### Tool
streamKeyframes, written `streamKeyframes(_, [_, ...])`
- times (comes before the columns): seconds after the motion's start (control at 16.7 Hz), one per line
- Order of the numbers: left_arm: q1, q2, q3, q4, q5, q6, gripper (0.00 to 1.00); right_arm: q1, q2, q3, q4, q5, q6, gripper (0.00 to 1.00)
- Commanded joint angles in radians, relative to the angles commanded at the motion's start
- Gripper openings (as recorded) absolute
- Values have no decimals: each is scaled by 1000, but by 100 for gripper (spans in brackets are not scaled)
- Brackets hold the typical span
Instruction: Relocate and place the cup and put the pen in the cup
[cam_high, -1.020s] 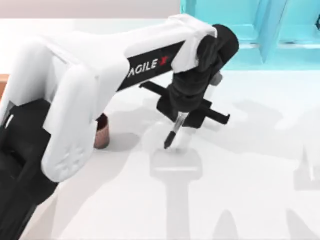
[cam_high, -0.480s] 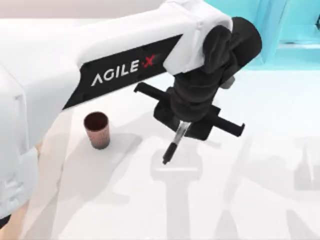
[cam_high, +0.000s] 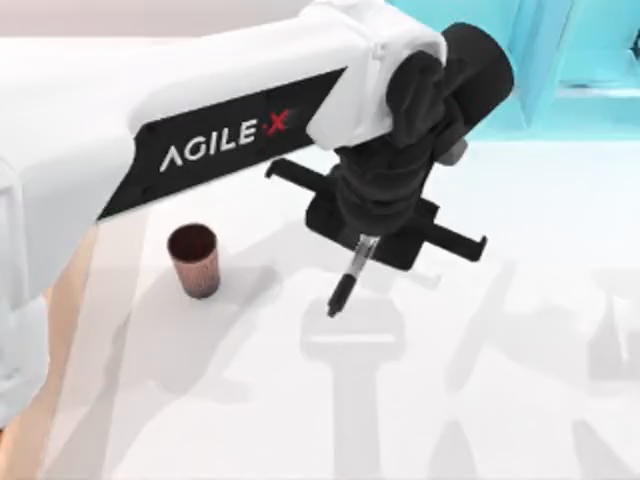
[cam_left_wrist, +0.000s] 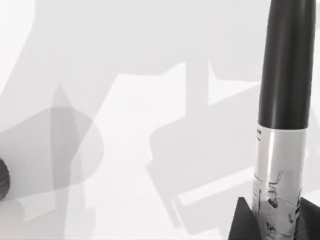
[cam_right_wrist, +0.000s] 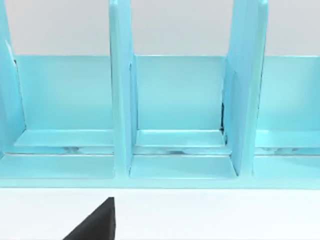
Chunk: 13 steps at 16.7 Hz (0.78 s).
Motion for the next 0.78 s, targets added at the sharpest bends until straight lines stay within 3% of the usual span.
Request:
streamKeyframes(0.36, [82,-156,-268,387,-11,75,0,0,0,0,0,0,0,100])
streamKeyframes(0.78, [202,-398,-756,1044,-10,200,0,0,0,0,0,0,0,100])
